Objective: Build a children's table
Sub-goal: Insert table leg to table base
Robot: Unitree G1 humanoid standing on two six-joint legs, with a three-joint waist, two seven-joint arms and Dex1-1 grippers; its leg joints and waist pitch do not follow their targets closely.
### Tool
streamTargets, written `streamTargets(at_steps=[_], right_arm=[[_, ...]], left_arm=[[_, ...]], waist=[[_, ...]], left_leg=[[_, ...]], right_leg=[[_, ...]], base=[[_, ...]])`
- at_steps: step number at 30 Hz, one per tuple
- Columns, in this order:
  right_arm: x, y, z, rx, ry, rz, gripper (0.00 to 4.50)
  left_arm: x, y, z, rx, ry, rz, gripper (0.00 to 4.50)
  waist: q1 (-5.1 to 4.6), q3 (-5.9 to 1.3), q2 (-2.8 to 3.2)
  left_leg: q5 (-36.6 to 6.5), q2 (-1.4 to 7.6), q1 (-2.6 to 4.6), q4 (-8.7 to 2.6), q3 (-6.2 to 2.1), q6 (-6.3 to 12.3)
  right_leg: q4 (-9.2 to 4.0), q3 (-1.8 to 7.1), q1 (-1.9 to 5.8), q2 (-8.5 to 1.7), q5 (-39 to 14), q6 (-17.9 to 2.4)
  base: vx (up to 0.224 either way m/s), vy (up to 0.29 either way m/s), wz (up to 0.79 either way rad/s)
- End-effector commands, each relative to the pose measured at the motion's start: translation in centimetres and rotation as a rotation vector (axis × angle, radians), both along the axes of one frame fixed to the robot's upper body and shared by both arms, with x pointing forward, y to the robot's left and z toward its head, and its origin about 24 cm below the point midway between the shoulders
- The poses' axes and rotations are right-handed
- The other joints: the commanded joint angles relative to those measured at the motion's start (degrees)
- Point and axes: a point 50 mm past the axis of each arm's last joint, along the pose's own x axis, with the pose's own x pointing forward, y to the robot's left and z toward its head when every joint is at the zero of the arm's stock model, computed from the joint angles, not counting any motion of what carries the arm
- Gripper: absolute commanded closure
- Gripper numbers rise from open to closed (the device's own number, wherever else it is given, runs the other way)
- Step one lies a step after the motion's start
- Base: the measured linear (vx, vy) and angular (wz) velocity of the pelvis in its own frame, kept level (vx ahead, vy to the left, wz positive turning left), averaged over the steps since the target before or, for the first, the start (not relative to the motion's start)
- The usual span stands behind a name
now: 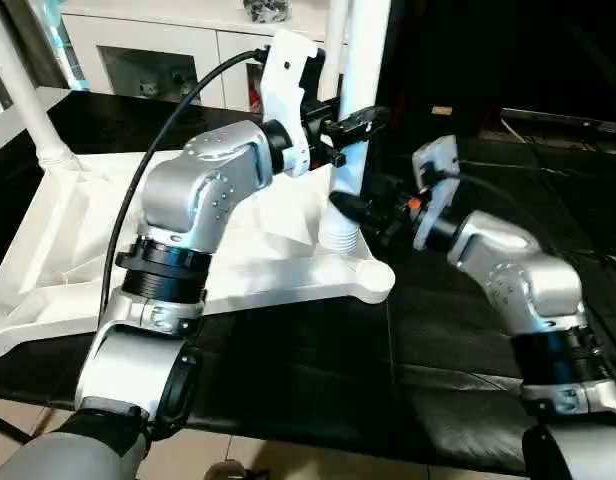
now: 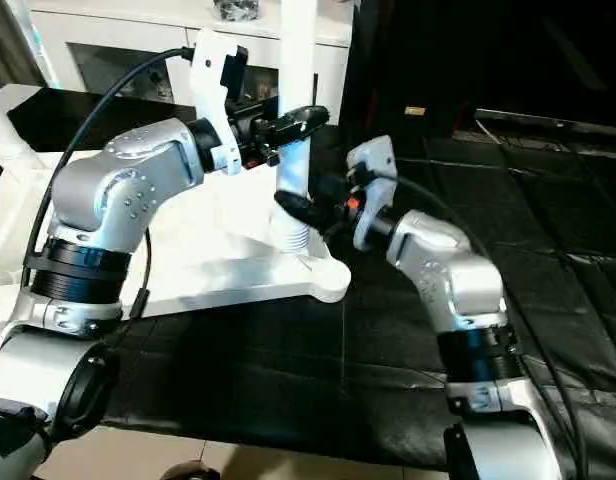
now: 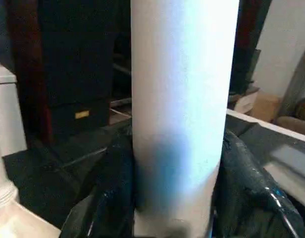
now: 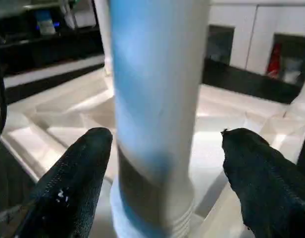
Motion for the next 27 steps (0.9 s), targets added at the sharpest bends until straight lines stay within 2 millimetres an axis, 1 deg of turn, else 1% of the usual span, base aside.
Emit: streamTargets(at_steps=[1, 4, 6, 7, 8, 9, 11, 13, 14, 17, 18, 20, 21, 22, 24, 27], right_arm=[[0.0, -0.1, 0.2, -0.032, -0.020, 0.002, 0.68], [-0.2, 0.6, 0.0, -0.028, -0.010, 0.011, 0.68], [0.3, 1.1, -0.4, -0.022, 0.009, -0.042, 0.68], [0.5, 1.2, -0.5, -0.014, 0.023, -0.074, 0.68], [0.8, 1.4, -0.7, 0.002, 0.041, -0.105, 0.68], [0.9, 1.5, -0.7, 0.009, 0.042, -0.110, 0.68], [0.9, 1.7, -0.7, 0.015, 0.034, -0.103, 0.68], [0.8, 1.8, -0.6, 0.021, 0.024, -0.093, 0.96], [0.8, 1.9, -0.6, 0.023, 0.020, -0.091, 0.96], [0.8, 1.9, -0.6, 0.025, 0.019, -0.086, 1.29], [0.8, 1.9, -0.6, 0.027, 0.021, -0.085, 1.41], [0.8, 1.9, -0.6, 0.029, 0.021, -0.085, 1.52], [0.8, 1.9, -0.6, 0.029, 0.022, -0.084, 1.74], [0.8, 2.0, -0.7, 0.031, 0.024, -0.083, 1.85], [0.8, 2.1, -0.7, 0.034, 0.027, -0.075, 1.90], [0.7, 2.2, -0.7, 0.040, 0.030, -0.062, 2.29]], left_arm=[[0.0, -0.4, 0.6, 0.014, -0.033, 0.005, 2.68], [0.0, -0.4, 0.6, 0.014, -0.032, 0.004, 2.68], [0.0, -0.5, 0.6, 0.017, -0.033, -0.002, 2.68], [0.0, -0.6, 0.6, 0.022, -0.035, -0.003, 2.68], [-0.1, -0.6, 0.5, 0.029, -0.038, -0.005, 2.68], [-0.1, -0.6, 0.5, 0.032, -0.040, -0.006, 2.68], [-0.1, -0.6, 0.5, 0.033, -0.042, -0.008, 2.68], [-0.2, -0.7, 0.5, 0.035, -0.044, -0.012, 2.68], [-0.2, -0.7, 0.5, 0.035, -0.044, -0.014, 2.68], [-0.2, -0.7, 0.5, 0.038, -0.045, -0.016, 2.68], [-0.2, -0.7, 0.4, 0.040, -0.045, -0.018, 2.68], [-0.2, -0.7, 0.4, 0.041, -0.045, -0.019, 2.68], [-0.2, -0.7, 0.4, 0.040, -0.045, -0.020, 2.68], [-0.3, -0.8, 0.4, 0.039, -0.043, -0.028, 2.68], [-0.4, -0.9, 0.5, 0.037, -0.042, -0.039, 2.68], [-0.4, -1.0, 0.5, 0.036, -0.044, -0.043, 2.68]], waist=[[-0.10, -4.66, 0.17], [-0.11, -4.70, 0.25], [-0.16, -4.67, 0.18], [-0.25, -4.65, 0.26], [-0.25, -4.66, 0.32], [-0.32, -4.64, 0.15], [-0.25, -4.58, 0.23], [-0.16, -4.62, 0.27], [-0.16, -4.63, 0.30], [-0.17, -4.63, 0.26], [-0.19, -4.62, 0.10], [-0.18, -4.58, 0.14], [-0.19, -4.58, 0.14], [-0.18, -4.58, 0.14], [-0.17, -4.58, 0.16], [-0.20, -4.57, 0.19]], left_leg=[[-8.45, 0.95, 0.92, -3.68, -0.19, -1.35], [-8.33, 1.01, 0.93, -3.67, -0.22, -1.17], [-8.04, 1.03, 0.94, -3.71, -0.20, -1.26], [-8.49, 1.01, 1.00, -3.77, -0.21, -1.53], [-8.92, 1.05, 1.05, -3.83, -0.24, -1.90], [-9.26, 1.03, 1.06, -3.85, -0.19, -2.08], [-9.41, 1.01, 1.04, -3.89, -0.19, -2.15], [-9.23, 1.05, 1.06, -3.87, -0.19, -2.09], [-9.17, 1.06, 1.06, -3.88, -0.20, -2.10], [-8.77, 1.02, 0.97, -3.85, -0.18, -1.94], [-8.62, 0.99, 0.94, -3.86, -0.18, -1.84], [-8.79, 0.96, 0.94, -3.84, -0.14, -1.74], [-8.92, 0.99, 0.95, -3.86, -0.16, -1.72], [-8.93, 1.00, 0.96, -3.87, -0.16, -1.73], [-8.80, 1.00, 0.96, -3.87, -0.16, -1.73], [-9.11, 1.06, 1.02, -3.90, -0.18, -1.79]], right_leg=[[-4.02, 2.55, 3.56, -4.04, -7.58, -9.79], [-3.88, 2.54, 3.56, -4.05, -6.46, -10.32], [-3.87, 2.57, 3.42, -4.10, -6.25, -10.55], [-3.89, 2.54, 3.31, -4.11, -6.96, -10.73], [-3.95, 2.54, 3.32, -4.19, -7.68, -10.70], [-4.04, 2.55, 3.37, -4.14, -7.88, -10.58], [-4.04, 2.60, 3.43, -4.14, -8.03, -10.10], [-3.99, 2.63, 3.40, -4.14, -7.57, -9.80], [-3.97, 2.63, 3.40, -4.14, -7.42, -9.77], [-3.89, 2.65, 3.44, -4.15, -6.51, -9.88], [-3.86, 2.64, 3.53, -4.15, -6.64, -9.87], [-3.97, 2.66, 3.49, -4.15, -7.21, -9.79], [-3.99, 2.65, 3.49, -4.16, -7.61, -9.67], [-4.00, 2.66, 3.48, -4.17, -7.72, -9.63], [-4.01, 2.67, 3.44, -4.16, -7.75, -9.62], [-4.01, 2.64, 3.38, -4.15, -7.69, -9.72]], base=[[0.000, 0.000, 0.00], [0.000, 0.000, 0.00], [0.000, 0.000, 0.00], [0.000, 0.000, 0.00], [0.000, 0.000, 0.00], [0.000, 0.000, 0.00], [0.000, 0.000, 0.00], [0.000, 0.000, 0.00], [0.000, 0.000, 0.00], [0.000, 0.000, 0.00], [0.000, 0.000, 0.00], [0.000, 0.000, 0.00], [0.000, 0.000, 0.00], [0.000, 0.000, 0.00], [0.000, 0.000, 0.00], [0.000, 0.000, 0.00]])
